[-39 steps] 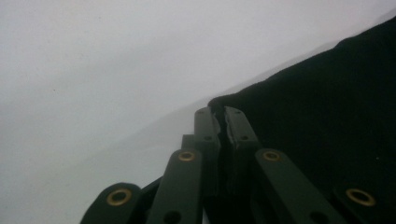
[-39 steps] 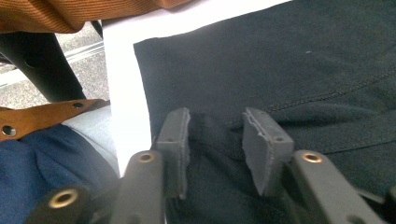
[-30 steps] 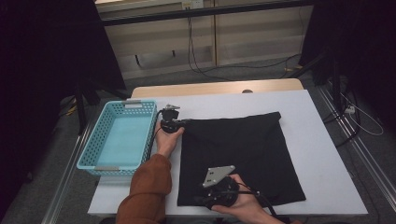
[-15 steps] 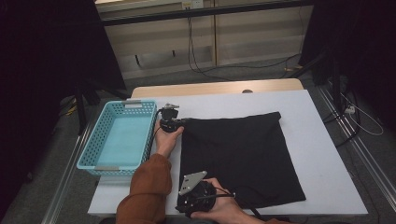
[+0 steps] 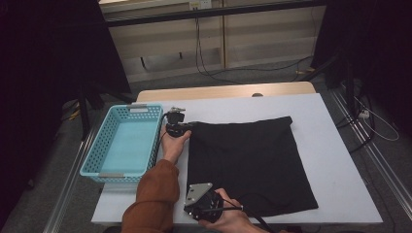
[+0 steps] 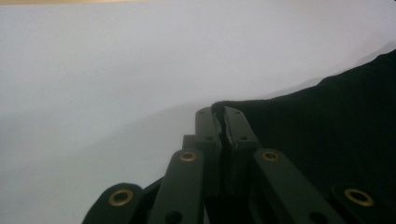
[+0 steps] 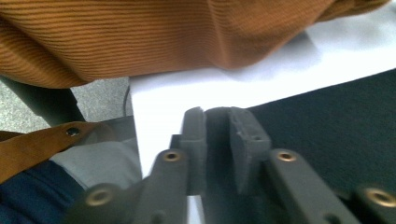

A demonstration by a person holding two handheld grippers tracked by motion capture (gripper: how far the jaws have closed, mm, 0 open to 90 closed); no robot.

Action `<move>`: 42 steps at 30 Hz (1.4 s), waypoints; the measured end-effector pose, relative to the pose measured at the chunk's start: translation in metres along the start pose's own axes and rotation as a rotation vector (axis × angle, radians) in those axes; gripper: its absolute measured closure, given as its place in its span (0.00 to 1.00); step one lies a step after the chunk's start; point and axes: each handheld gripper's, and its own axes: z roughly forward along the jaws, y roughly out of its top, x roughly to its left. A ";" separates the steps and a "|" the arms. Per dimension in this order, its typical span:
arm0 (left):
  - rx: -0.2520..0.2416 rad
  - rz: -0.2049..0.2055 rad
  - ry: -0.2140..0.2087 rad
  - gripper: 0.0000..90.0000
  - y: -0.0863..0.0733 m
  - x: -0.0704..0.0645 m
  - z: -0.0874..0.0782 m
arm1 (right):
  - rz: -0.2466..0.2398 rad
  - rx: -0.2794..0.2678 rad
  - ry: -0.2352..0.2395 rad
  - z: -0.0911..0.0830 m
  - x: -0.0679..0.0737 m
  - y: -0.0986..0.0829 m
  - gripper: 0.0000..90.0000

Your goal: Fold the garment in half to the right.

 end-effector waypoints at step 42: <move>-0.010 -0.001 -0.066 0.95 0.008 -0.031 0.020 | 0.226 -0.058 -0.199 -0.070 -0.024 -0.059 0.60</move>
